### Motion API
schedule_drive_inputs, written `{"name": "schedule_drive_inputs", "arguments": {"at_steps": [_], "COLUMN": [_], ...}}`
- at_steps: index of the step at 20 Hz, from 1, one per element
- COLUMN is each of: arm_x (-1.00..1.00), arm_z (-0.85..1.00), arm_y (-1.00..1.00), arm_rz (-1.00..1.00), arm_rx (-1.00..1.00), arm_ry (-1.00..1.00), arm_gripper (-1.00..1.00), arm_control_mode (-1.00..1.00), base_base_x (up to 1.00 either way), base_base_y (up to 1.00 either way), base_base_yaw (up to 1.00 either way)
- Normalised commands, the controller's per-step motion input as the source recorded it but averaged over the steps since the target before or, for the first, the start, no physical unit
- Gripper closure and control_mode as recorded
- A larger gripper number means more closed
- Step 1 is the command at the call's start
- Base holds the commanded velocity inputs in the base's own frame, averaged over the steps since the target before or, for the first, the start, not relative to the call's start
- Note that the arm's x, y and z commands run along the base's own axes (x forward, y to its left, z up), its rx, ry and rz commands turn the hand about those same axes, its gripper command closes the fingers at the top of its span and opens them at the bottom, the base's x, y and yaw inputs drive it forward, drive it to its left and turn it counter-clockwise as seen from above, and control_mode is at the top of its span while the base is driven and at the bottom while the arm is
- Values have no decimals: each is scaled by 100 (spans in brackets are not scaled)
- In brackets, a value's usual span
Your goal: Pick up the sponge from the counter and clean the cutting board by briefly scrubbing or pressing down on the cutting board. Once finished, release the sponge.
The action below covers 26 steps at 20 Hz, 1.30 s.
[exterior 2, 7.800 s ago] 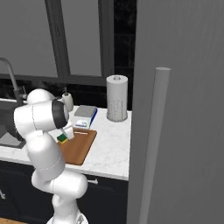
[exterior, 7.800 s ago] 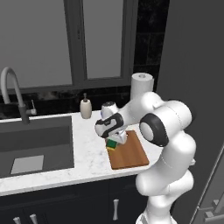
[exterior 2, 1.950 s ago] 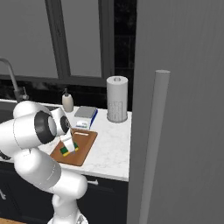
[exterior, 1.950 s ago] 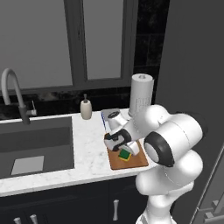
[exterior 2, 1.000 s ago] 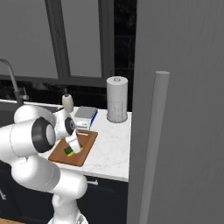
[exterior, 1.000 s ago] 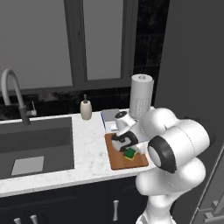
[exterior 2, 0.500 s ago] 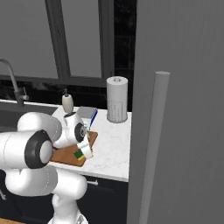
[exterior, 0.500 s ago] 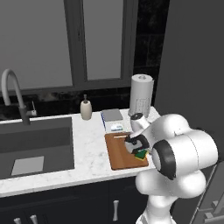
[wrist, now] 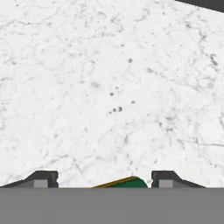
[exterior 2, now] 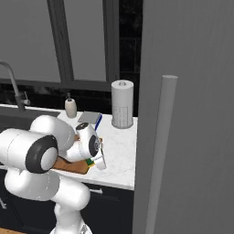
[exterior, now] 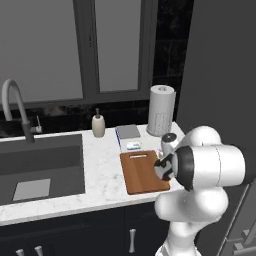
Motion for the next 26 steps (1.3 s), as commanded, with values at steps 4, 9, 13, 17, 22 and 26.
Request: {"name": "schedule_drive_inputs", "arguments": {"at_steps": [4, 9, 13, 17, 22, 26], "arm_x": [44, 35, 28, 3, -17, -26], "arm_z": [-17, -24, -19, -4, 34, 95], "arm_y": [-24, -34, -37, -51, -27, 35], "arm_rz": [-23, -25, -28, -30, -25, -12], "arm_rx": [0, 0, 0, 0, 4, 8], "arm_ry": [0, 2, 4, 1, -2, -6], "arm_gripper": [100, 100, 100, 100, 100, 100], "arm_control_mode": [-100, -100, -100, -100, -100, -100], "base_base_x": [0, 0, 0, 0, 0, 0], "base_base_y": [0, 0, 0, 0, 0, 0], "base_base_yaw": [0, 0, 0, 0, 0, 0]}}
